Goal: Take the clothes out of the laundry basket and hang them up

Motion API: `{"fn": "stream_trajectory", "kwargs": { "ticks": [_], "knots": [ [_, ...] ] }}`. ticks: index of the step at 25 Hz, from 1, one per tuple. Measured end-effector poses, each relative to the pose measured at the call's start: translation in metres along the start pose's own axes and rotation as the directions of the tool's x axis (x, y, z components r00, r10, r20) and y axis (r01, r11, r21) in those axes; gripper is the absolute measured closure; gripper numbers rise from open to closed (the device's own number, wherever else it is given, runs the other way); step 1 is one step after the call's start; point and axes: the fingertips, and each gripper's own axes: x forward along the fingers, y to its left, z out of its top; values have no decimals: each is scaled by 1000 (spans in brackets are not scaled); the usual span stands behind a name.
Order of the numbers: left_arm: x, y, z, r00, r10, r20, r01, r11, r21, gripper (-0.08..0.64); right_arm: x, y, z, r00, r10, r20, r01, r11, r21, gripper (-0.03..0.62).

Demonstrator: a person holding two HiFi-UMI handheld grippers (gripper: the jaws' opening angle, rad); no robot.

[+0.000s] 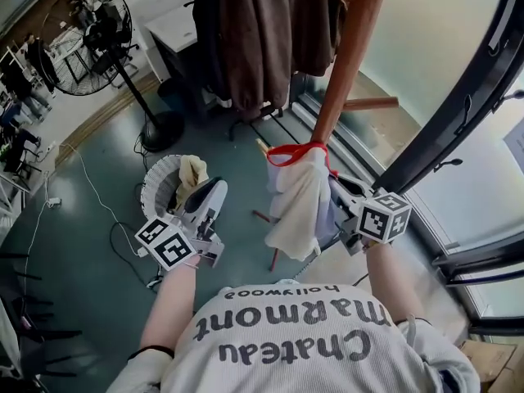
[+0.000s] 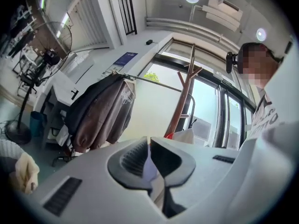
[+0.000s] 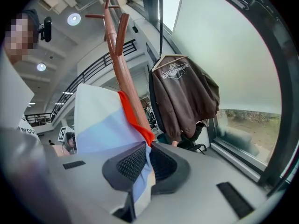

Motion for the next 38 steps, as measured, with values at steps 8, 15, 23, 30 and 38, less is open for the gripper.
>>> {"fn": "stream_trajectory", "kwargs": {
  "ticks": [8, 15, 23, 30, 38],
  "knots": [
    [-55, 33, 8, 989, 107, -102, -99, 991, 86, 551, 14, 6, 0, 991, -131, 34, 130, 991, 36, 549],
    [-109, 64, 43, 999, 54, -3, -54, 998, -28, 551, -19, -17, -8, 905, -412, 108, 367, 883, 292, 416],
    [-153, 116, 70, 994, 92, -52, -91, 996, 22, 551, -86, -10, -41, 760, -622, 188, 433, 701, 566, 376],
    [-185, 138, 68, 990, 124, -63, -122, 992, 33, 551, -98, 10, -124, 611, -790, 41, 584, 486, 651, 532],
    [-282, 187, 38, 943, 320, -97, -316, 947, 52, 551, 49, 86, -243, 718, -624, -309, 669, 495, 554, 543]
  ]
}}
